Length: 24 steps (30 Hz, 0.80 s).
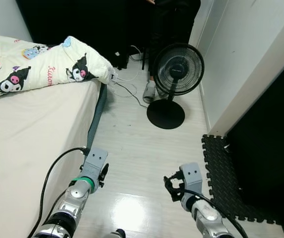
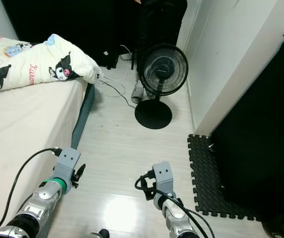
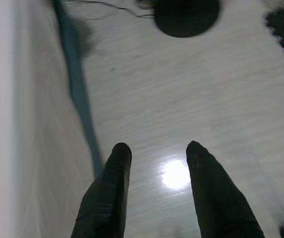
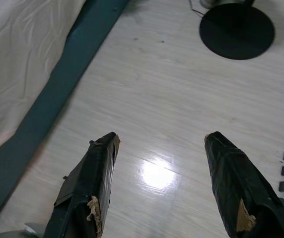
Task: Clean up the room
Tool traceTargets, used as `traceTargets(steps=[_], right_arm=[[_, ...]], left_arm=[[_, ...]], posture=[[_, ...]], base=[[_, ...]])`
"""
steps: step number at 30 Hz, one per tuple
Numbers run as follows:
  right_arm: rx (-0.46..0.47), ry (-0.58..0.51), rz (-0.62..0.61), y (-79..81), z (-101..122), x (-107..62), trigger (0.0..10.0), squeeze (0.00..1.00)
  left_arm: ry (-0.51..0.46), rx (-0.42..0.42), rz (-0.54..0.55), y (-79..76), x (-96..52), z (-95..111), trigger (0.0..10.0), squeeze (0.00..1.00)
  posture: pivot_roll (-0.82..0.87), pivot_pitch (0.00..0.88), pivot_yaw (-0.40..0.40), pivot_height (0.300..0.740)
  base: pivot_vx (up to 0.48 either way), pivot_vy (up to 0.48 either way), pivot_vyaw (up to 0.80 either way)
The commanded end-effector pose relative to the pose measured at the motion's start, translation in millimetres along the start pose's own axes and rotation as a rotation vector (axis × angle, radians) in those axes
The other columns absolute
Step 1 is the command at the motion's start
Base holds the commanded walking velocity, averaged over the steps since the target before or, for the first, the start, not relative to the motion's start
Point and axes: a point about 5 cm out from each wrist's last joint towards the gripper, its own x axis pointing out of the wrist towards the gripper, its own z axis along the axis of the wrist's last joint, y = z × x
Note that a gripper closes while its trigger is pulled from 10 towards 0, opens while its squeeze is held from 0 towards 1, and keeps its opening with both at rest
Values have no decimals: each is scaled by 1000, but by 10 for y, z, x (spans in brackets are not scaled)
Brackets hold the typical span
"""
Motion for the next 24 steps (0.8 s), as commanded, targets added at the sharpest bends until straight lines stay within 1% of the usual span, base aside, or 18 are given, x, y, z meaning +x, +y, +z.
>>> traceTargets(steps=[1,9,24], right_arm=[[23,29,-11,-14,-92,-52,10000,0],[28,32,-16,-39,-110,-71,10000,0],[45,33,-25,-57,-119,-81,10000,0]], left_arm=[[12,30,0,-11,-5,-26,10000,0],[24,27,8,23,-16,-60,10000,0],[31,34,1,3,-20,-76,10000,0]], posture=[[46,33,15,740],[48,36,16,740],[47,35,16,740]], base=[[454,0,0],[475,0,0],[479,0,0]])
